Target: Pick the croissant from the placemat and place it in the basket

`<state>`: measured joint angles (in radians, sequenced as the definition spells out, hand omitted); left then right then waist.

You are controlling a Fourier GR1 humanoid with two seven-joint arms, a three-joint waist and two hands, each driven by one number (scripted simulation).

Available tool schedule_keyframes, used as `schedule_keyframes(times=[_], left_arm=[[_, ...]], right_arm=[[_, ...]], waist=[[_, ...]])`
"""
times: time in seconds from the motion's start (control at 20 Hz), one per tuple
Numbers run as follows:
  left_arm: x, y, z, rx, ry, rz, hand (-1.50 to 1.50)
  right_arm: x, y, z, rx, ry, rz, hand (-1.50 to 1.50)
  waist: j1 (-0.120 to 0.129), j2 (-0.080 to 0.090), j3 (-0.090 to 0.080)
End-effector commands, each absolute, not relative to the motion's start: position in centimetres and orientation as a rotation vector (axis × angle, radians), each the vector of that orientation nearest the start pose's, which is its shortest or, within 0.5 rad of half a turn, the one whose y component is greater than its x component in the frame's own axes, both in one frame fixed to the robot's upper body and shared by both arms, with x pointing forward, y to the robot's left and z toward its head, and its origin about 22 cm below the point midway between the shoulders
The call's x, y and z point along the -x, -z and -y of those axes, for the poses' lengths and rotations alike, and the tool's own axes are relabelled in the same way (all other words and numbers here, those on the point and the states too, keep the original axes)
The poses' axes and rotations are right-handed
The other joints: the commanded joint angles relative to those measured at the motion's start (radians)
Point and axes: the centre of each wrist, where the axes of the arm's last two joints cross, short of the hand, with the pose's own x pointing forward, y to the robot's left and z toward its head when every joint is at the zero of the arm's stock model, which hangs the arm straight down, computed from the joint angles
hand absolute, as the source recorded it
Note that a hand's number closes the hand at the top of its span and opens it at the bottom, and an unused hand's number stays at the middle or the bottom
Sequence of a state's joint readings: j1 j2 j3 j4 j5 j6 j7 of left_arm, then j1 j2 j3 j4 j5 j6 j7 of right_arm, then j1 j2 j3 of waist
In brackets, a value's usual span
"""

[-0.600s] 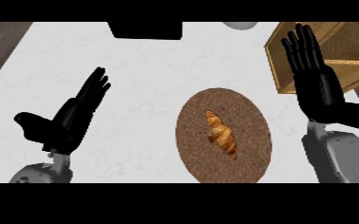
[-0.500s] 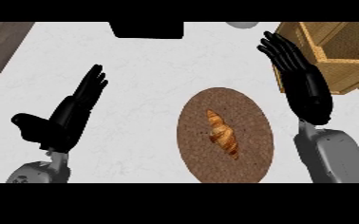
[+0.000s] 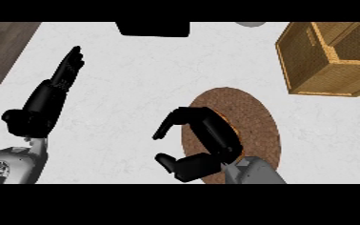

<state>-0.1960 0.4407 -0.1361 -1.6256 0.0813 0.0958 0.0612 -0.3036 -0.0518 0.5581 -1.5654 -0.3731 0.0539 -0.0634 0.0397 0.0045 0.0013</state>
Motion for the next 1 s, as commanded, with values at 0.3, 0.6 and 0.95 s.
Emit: schedule_keyframes(times=[0.3,0.6,0.95], left_arm=[[-28.1,-7.5,-30.2,-0.314,0.358,1.698,0.00],[-28.3,-7.8,-29.9,-0.304,0.372,1.694,0.00],[-29.1,-7.8,-28.9,-0.305,0.374,1.724,0.00]], right_arm=[[-24.2,-11.4,5.4,-0.191,-0.799,1.898,-1.50],[-27.5,-17.5,8.3,0.274,-1.355,1.687,-1.50],[-27.9,-23.6,7.2,0.309,-1.845,1.329,-1.50]], waist=[[-0.059,-0.023,-0.008],[-0.049,-0.029,-0.011],[-0.043,-0.011,-0.007]])
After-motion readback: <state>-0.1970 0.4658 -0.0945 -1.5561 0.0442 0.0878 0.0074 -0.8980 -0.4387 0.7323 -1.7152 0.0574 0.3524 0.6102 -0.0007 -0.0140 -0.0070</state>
